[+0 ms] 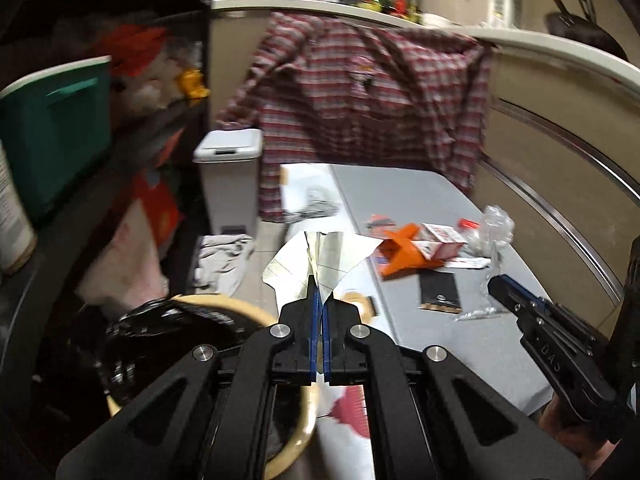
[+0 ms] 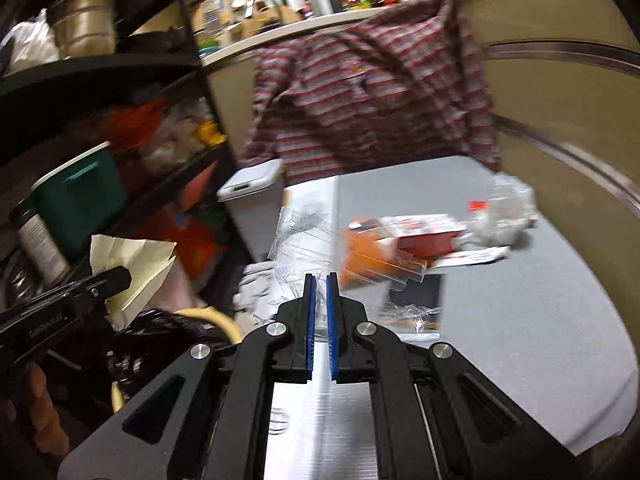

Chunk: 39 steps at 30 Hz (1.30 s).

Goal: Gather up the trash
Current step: 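Carry the napkin and plastic sleeve over the bin with both grippers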

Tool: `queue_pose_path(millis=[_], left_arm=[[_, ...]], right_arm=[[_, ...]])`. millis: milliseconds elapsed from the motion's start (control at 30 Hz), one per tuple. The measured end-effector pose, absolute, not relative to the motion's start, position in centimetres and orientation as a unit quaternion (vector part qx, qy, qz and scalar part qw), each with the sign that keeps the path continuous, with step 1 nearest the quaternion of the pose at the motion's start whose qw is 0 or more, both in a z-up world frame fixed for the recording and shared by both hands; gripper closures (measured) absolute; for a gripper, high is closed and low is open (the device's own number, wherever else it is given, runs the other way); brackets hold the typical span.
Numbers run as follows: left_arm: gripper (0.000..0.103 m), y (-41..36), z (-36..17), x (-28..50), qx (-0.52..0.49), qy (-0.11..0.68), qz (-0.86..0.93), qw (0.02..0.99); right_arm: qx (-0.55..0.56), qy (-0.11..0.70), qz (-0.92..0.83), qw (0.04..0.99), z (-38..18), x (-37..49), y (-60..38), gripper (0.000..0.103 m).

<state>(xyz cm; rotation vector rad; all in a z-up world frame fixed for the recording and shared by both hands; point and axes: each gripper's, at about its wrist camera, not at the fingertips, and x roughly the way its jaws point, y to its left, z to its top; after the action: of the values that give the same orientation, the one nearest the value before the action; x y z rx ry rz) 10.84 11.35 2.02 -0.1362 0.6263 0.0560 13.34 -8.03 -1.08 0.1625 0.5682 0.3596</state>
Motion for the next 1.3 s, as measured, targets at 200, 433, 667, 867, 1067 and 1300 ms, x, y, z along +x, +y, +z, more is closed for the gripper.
queue_pose_path(millis=[200,433,667,867,1067,1300], left_arm=[[0.102,14.6,1.5,9.9,-0.089,0.307,0.055,0.946],[0.102,17.1,1.0,9.6,-0.095,0.3,0.085,0.945],[0.102,19.6,-0.1,9.6,-0.106,0.298,0.111,0.942],[0.102,21.6,-1.3,10.2,-0.119,0.306,0.126,0.936],[0.102,22.6,-2.5,11.3,-0.126,0.326,0.135,0.927],[0.102,23.4,-3.2,11.9,-0.128,0.339,0.148,0.92]], right_arm=[[0.069,0.286,0.206,0.933,-1.4,13.4,-4.7,0.097],[0.058,0.293,0.23,0.926,-1.9,13.9,-1.5,0.097],[0.043,0.3,0.258,0.917,-2.6,14.1,2.2,0.097],[0.017,0.299,0.276,0.913,-3.1,13.9,4.5,0.097],[0.004,0.307,0.282,0.909,-3.9,14.1,5.9,0.097],[-0.003,0.311,0.283,0.907,-4.5,14.3,6.8,0.097]])
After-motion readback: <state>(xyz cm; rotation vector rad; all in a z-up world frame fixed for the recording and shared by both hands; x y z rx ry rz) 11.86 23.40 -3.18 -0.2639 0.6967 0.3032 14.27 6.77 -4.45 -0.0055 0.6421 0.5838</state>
